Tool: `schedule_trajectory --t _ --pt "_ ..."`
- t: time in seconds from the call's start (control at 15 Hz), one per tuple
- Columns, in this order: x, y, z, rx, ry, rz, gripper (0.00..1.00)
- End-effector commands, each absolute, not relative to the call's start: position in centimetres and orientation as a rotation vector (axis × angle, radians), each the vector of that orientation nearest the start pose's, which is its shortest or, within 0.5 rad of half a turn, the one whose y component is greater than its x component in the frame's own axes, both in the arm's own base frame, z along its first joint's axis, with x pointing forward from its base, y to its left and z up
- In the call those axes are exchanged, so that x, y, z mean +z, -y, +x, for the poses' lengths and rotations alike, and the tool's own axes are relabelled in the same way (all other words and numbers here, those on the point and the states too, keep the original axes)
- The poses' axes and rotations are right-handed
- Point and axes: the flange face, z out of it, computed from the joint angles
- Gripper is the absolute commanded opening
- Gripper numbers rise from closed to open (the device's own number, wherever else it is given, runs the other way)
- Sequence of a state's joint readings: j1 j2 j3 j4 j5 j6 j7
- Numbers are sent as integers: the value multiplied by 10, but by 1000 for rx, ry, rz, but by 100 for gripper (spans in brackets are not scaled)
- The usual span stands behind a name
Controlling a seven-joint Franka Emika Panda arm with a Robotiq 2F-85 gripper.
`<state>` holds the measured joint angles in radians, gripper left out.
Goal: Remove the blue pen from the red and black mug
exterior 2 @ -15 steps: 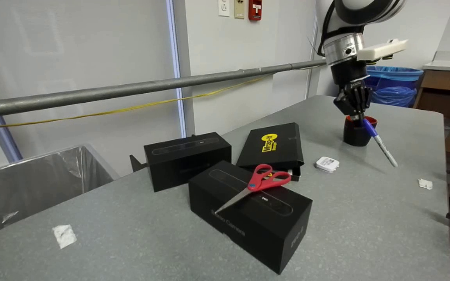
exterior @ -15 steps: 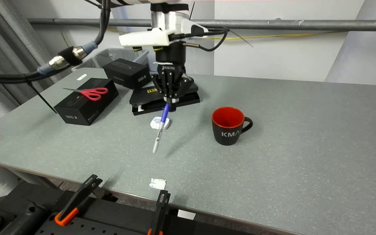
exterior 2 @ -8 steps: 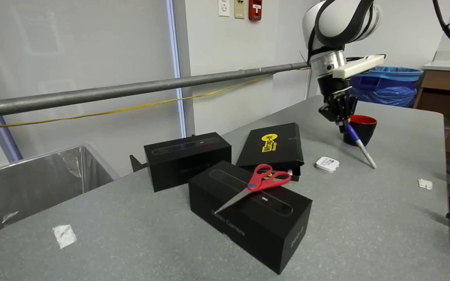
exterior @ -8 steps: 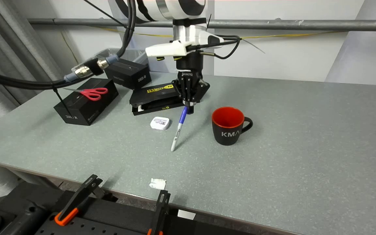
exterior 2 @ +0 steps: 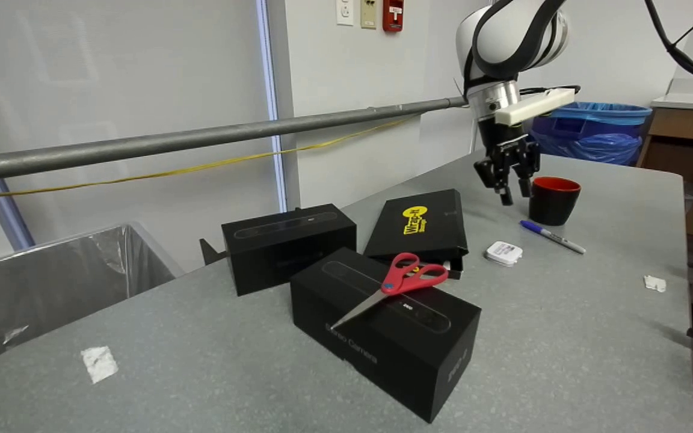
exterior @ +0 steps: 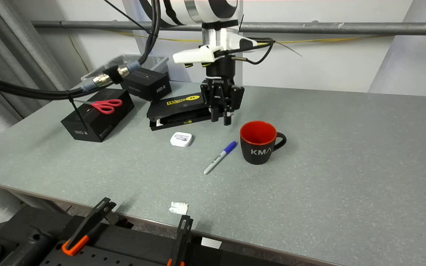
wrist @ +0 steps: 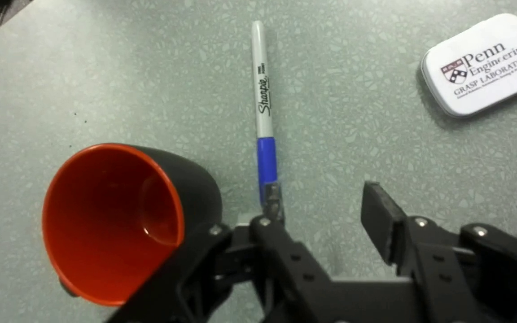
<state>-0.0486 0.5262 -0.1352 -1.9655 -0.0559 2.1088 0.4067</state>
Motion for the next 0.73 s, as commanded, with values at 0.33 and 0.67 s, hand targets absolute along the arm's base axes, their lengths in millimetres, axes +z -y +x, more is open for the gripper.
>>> schedule_trajectory --t 0.33,0.67 --pt "192 104 577 533 -931 -3152 100" --pt "191 105 573 546 -898 -3130 100"
